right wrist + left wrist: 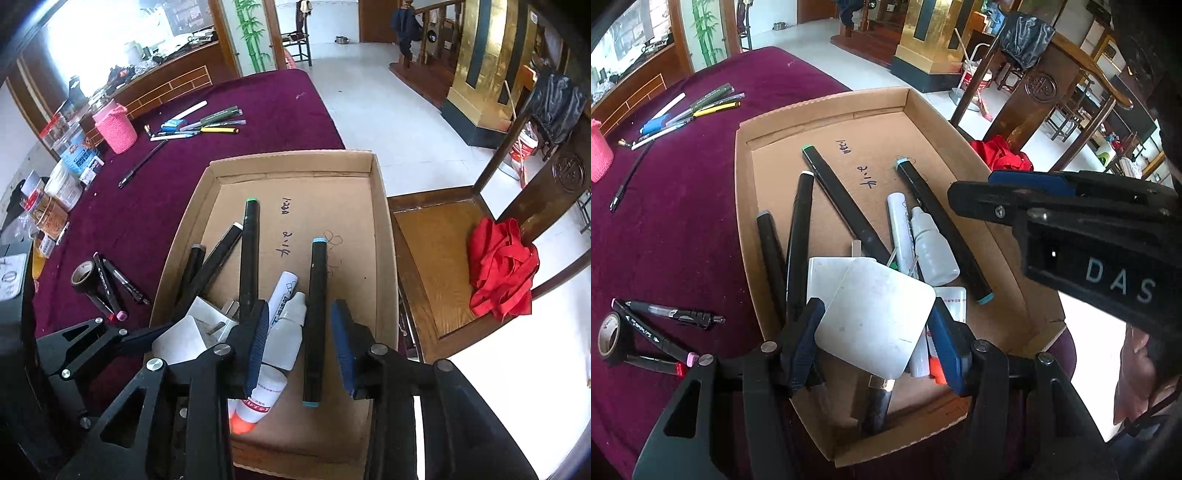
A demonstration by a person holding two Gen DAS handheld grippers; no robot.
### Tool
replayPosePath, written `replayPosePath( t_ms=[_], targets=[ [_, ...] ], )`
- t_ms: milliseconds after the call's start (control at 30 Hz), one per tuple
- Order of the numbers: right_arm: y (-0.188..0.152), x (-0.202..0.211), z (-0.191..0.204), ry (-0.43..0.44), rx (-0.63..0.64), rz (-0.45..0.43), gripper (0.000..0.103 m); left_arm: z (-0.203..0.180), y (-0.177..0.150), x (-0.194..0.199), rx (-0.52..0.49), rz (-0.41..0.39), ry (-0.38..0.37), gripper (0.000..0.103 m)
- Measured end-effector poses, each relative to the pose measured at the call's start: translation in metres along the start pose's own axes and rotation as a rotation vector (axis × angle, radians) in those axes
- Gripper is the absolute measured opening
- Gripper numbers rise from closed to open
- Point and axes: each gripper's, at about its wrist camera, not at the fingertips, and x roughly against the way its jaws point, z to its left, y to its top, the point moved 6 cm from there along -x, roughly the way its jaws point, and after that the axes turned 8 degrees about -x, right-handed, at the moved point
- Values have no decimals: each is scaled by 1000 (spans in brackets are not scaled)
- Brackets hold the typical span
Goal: Organize rigid objects
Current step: 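Move both grippers back over the cloth, left still holding the charger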
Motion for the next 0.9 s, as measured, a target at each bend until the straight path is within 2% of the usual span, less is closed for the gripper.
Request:
replayPosePath(
  t_ms=[200, 333, 500, 567, 733, 900],
  targets=[
    [4, 10, -5, 8, -44, -43, 31, 1, -2, 1, 12, 18, -5, 56],
    [6, 13, -7, 17, -63, -68, 31, 7, -3, 13, 26, -5, 5, 56],
    [8, 17, 7, 65, -42, -108, 31, 38, -11, 39, 107, -63, 40, 56],
    [8, 16, 16, 114, -36, -100, 31, 58, -18, 53, 156, -89, 64, 56],
    [-1, 9, 63, 248, 61, -29, 32, 112, -56, 88, 305, -142, 136, 56],
    [-15, -5, 115, 289, 180, 49, 36, 161, -110, 102, 452, -132, 221, 56]
  ],
)
